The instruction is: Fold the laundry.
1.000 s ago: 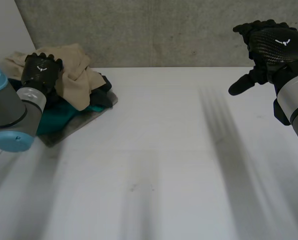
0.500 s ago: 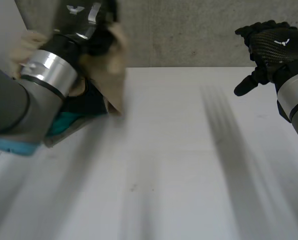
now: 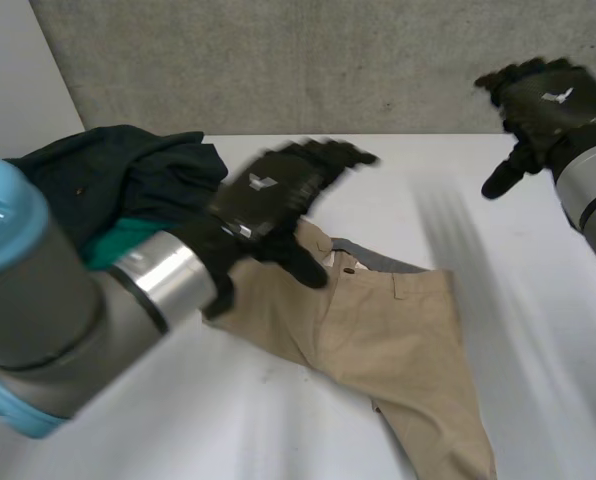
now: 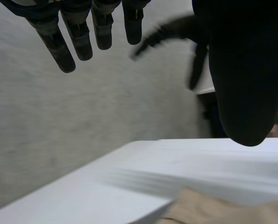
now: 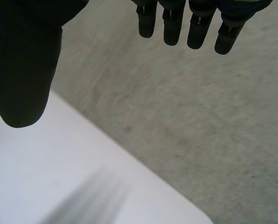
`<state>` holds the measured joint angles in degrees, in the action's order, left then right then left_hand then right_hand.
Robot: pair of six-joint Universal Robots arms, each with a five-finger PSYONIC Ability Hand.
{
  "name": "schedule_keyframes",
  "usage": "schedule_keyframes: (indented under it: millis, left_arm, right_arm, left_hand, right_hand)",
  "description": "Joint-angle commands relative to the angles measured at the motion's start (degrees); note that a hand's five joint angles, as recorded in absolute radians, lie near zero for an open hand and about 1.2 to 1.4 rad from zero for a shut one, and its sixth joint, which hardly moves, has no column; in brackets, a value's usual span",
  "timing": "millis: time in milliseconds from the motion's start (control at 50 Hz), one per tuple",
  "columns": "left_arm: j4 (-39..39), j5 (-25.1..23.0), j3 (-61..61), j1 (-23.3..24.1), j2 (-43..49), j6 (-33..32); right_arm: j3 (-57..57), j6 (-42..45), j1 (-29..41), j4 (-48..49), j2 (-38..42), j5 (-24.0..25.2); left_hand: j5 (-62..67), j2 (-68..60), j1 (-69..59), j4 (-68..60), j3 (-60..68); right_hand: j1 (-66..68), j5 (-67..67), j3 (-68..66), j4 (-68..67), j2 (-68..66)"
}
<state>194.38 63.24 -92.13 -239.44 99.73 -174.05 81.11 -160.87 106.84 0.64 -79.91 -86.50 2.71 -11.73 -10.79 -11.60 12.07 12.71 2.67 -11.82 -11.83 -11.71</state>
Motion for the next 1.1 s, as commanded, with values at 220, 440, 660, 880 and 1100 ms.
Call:
schedule_keyframes:
  millis: [220,440,660,880,1100]
  left_arm:
    - [-3.8,19.7,-10.4,-16.1,-8.1,-0.4]
    - [-7.9,21.5,-15.8,-17.9,-5.4,-0.6]
    - [-6.6,21.0,-17.4,-20.3,-6.9,-0.6]
    - [1.4,20.0,-12.9,-18.6,-0.9,-0.7]
    - [1.1,11.6,-0.5,-10.2,15.1,-0.8]
  right_arm:
    - [-9.9,11.8,11.9,-5.7,15.3,18.9]
    - [-36.1,15.2,21.9,-5.9,41.9,20.2]
    - [-41.0,22.0,23.6,-7.1,46.8,15.3]
    - [-18.5,21.5,23.1,-3.8,19.5,14.3]
    - [-2.9,21.4,22.0,-3.7,5.6,13.5]
  left_hand:
    - [-0.6,-0.3,-1.3,-0.5,0.0]
    - [-0.6,-0.3,-1.3,-0.5,0.0]
    - [-1.5,0.5,-0.4,0.4,-0.8]
    - [-2.7,1.7,0.7,1.5,-2.0]
    - [-2.7,1.7,0.7,1.6,-2.0]
  right_hand:
    - [-2.7,-2.7,1.8,1.8,1.7]
    - [1.1,1.1,-2.0,-2.0,-2.1]
    - [65.1,65.1,-65.9,-65.9,-66.1]
    - [67.3,67.3,-68.2,-68.2,-68.3]
    - [67.3,67.3,-68.2,-68.2,-68.3]
